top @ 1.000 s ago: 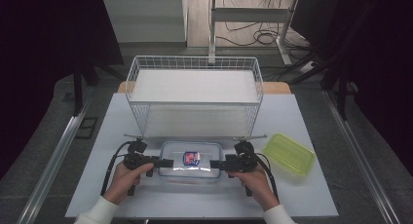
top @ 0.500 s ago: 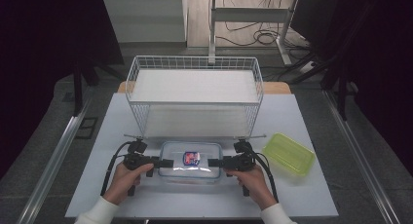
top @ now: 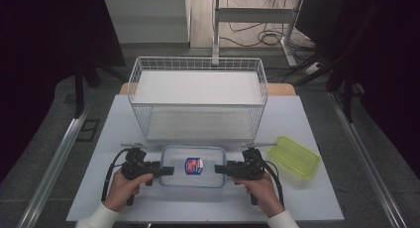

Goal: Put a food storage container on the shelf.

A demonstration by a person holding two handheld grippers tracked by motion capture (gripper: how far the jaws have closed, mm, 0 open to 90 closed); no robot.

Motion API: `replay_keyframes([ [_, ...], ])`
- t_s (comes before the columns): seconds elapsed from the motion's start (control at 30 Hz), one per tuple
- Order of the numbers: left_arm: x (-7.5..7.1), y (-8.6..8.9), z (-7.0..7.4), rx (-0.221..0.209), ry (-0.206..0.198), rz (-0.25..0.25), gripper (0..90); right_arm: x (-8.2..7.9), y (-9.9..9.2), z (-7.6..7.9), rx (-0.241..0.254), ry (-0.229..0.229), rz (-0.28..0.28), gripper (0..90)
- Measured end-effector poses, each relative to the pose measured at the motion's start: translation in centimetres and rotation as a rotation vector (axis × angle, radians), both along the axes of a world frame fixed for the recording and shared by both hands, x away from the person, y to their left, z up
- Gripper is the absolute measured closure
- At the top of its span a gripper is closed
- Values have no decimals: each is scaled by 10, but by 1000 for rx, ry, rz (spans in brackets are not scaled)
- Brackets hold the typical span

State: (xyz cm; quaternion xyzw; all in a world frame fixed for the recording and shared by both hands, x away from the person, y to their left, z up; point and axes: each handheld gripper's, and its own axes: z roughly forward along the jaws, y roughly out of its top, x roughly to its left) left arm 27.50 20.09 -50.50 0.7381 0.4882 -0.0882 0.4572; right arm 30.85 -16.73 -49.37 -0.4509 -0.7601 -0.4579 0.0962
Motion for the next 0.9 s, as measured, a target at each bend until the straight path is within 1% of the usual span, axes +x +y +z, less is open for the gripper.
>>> replay_keyframes([
  [0.1, -5, 1, 2, 15, -30, -11, 368, -5, -1, 2, 0, -26, 5, 422],
  [0.2, -9, 2, 2, 5, -46, -10, 393, -10, -2, 3, -3, -50, 10, 438],
  [0.3, -12, 6, 1, -25, -49, -10, 429, -14, -4, 3, 3, -72, 20, 463],
  [0.37, -13, 7, 1, -22, -61, -15, 436, -16, -4, 4, 3, -82, 24, 465],
  [0.43, -14, 8, 1, -23, -67, -24, 444, -18, -4, 5, -7, -94, 31, 467],
  [0.57, -16, 11, 0, -48, -72, -32, 470, -21, -5, 5, 0, -107, 36, 476],
  [0.67, -18, 12, 0, -47, -84, -41, 480, -23, -7, 3, 12, -117, 39, 483],
  [0.73, -18, 13, 0, -51, -85, -45, 488, -23, -7, 3, 14, -120, 42, 485],
  [0.77, -19, 15, -1, -58, -85, -55, 502, -25, -8, 4, 14, -129, 46, 488],
  [0.9, -20, 14, 0, -50, -88, -49, 503, -26, -8, 4, 17, -137, 48, 493],
])
